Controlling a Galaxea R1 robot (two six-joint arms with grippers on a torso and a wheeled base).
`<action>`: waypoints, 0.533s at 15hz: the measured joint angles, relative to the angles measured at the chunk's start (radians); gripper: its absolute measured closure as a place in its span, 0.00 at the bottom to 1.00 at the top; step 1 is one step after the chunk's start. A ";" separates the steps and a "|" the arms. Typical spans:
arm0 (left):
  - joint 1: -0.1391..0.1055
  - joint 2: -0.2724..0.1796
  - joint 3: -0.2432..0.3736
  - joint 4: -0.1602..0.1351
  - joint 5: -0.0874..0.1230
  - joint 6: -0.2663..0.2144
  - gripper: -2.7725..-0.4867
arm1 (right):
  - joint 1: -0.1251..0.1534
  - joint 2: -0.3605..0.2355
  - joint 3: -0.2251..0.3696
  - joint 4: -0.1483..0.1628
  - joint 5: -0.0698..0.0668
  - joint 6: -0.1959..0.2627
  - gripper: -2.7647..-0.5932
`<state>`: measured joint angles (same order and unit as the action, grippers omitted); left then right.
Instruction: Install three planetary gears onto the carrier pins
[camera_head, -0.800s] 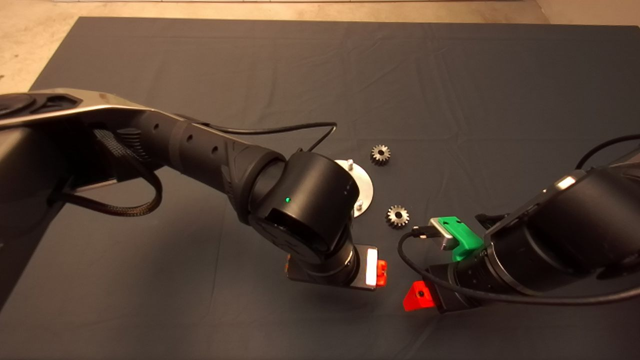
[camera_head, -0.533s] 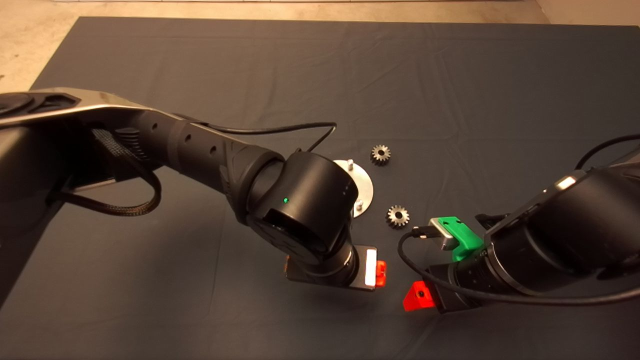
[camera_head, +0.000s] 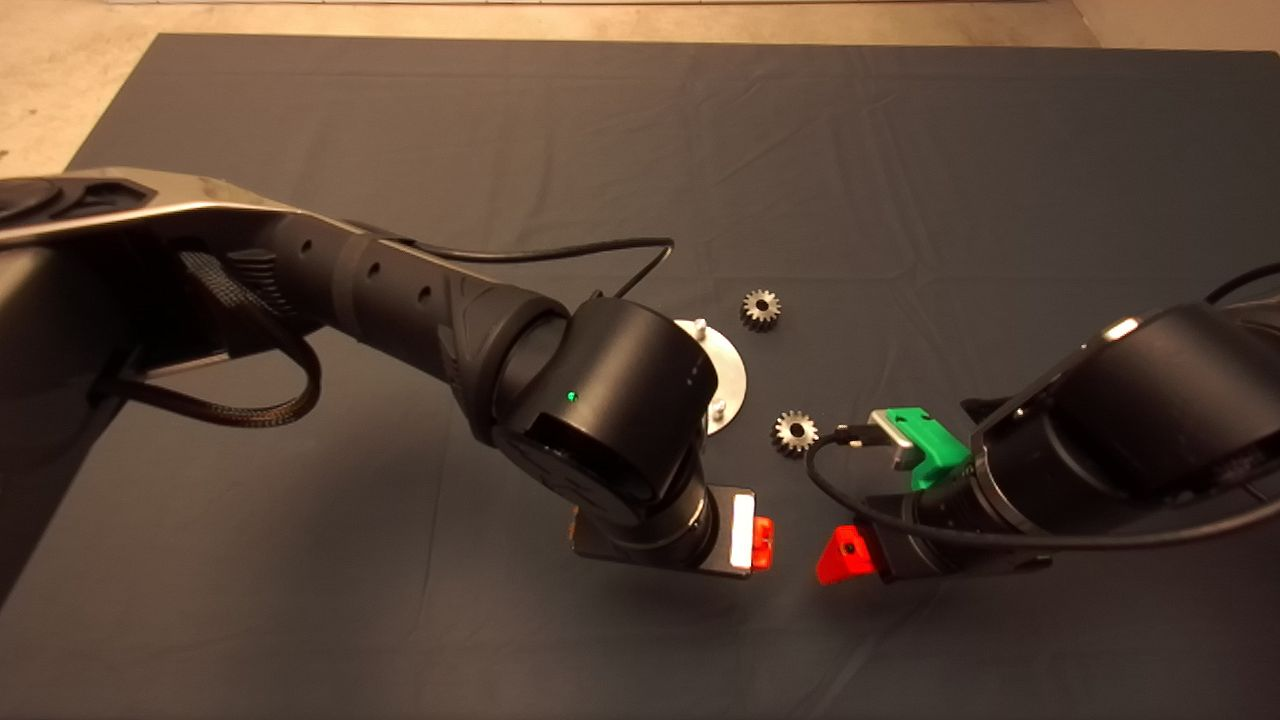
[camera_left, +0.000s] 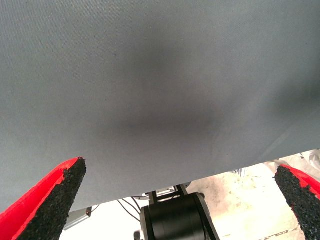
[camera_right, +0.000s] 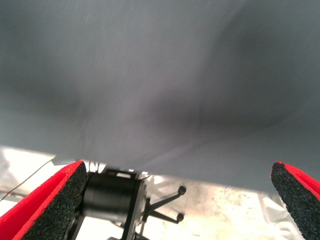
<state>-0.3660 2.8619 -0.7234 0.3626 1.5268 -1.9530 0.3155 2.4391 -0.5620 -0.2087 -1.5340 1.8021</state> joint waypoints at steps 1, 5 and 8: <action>0.000 0.000 0.000 0.000 0.000 0.000 0.01 | 0.000 -0.002 -0.027 0.000 0.000 -0.038 0.01; 0.000 0.000 0.002 0.000 0.000 0.000 0.01 | -0.001 -0.007 -0.111 -0.010 0.000 -0.149 0.01; 0.000 0.000 0.002 0.000 0.000 0.000 0.01 | -0.013 -0.006 -0.171 -0.018 0.001 -0.214 0.01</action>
<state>-0.3660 2.8617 -0.7215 0.3626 1.5268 -1.9528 0.3021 2.4332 -0.7331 -0.2272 -1.5326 1.5880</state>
